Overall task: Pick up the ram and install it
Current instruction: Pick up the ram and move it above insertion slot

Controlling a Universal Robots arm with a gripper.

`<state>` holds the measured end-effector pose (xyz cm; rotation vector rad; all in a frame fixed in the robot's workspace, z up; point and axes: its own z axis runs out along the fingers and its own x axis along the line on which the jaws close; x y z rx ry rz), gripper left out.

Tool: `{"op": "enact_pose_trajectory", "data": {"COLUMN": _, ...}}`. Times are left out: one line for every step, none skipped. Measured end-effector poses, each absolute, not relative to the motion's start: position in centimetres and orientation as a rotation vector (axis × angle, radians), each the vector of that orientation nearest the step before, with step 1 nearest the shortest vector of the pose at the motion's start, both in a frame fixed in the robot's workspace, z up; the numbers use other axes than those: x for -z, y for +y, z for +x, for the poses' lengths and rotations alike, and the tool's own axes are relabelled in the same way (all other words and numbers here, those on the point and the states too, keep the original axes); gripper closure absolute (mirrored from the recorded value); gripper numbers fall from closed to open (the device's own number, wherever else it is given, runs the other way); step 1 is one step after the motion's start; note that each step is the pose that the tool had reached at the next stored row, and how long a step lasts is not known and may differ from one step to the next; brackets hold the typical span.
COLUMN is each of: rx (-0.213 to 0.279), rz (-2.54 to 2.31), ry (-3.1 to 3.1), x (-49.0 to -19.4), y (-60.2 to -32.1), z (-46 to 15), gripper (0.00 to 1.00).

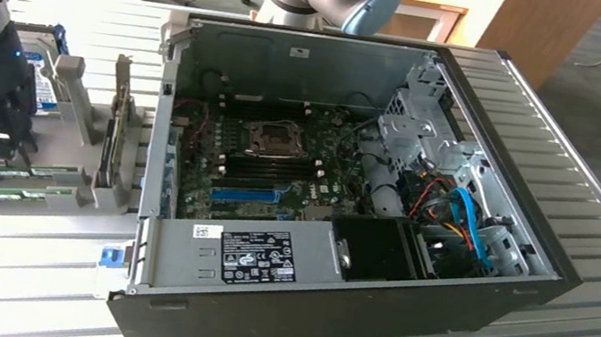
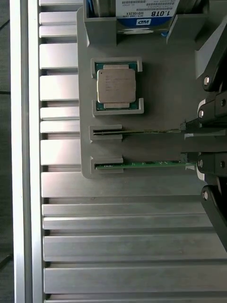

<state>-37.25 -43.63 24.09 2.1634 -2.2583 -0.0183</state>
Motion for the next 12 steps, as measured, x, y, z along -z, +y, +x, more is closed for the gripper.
{"op": "enact_pose_trajectory", "data": {"rx": 0.018, "rz": 2.163, "ry": -2.258, "x": -24.09, "y": -43.72, "z": -37.25, "gripper": 0.7}}
{"op": "enact_pose_trajectory", "data": {"rx": 0.018, "rz": 2.163, "ry": -2.258, "x": -24.09, "y": -43.82, "z": -37.25, "gripper": 0.7}}
{"op": "enact_pose_trajectory", "data": {"rx": 0.018, "rz": 2.163, "ry": -2.258, "x": -24.09, "y": -43.93, "z": -37.25, "gripper": 0.7}}
{"op": "enact_pose_trajectory", "data": {"rx": 0.018, "rz": 2.163, "ry": -2.258, "x": -24.09, "y": -44.04, "z": -37.25, "gripper": 0.7}}
{"op": "enact_pose_trajectory", "data": {"rx": 0.018, "rz": 2.163, "ry": -2.258, "x": -24.09, "y": -44.13, "z": -37.25, "gripper": 0.7}}
{"op": "enact_pose_trajectory", "data": {"rx": 0.018, "rz": 2.163, "ry": -2.258, "x": -24.09, "y": -44.21, "z": -37.25, "gripper": 0.7}}
{"op": "enact_pose_trajectory", "data": {"rx": 0.018, "rz": 2.163, "ry": -2.258, "x": -24.09, "y": -44.29, "z": -37.25, "gripper": 0.7}}
{"op": "enact_pose_trajectory", "data": {"rx": 0.018, "rz": 2.164, "ry": -2.258, "x": -24.08, "y": -44.37, "z": -37.25, "gripper": 0.7}}
{"op": "enact_pose_trajectory", "data": {"rx": 0.018, "rz": 2.163, "ry": -2.258, "x": -24.09, "y": -44.45, "z": -37.25, "gripper": 0.7}}
{"op": "enact_pose_trajectory", "data": {"rx": 0.018, "rz": 2.163, "ry": -2.258, "x": -24.09, "y": -44.54, "z": -37.25, "gripper": 0.7}}
{"op": "enact_pose_trajectory", "data": {"rx": 0.018, "rz": 2.163, "ry": -2.258, "x": -24.09, "y": -44.57, "z": -37.25, "gripper": 0.7}}
{"op": "enact_pose_trajectory", "data": {"rx": 0.018, "rz": 2.163, "ry": -2.258, "x": -24.09, "y": -44.57, "z": -37.25, "gripper": 0.7}}
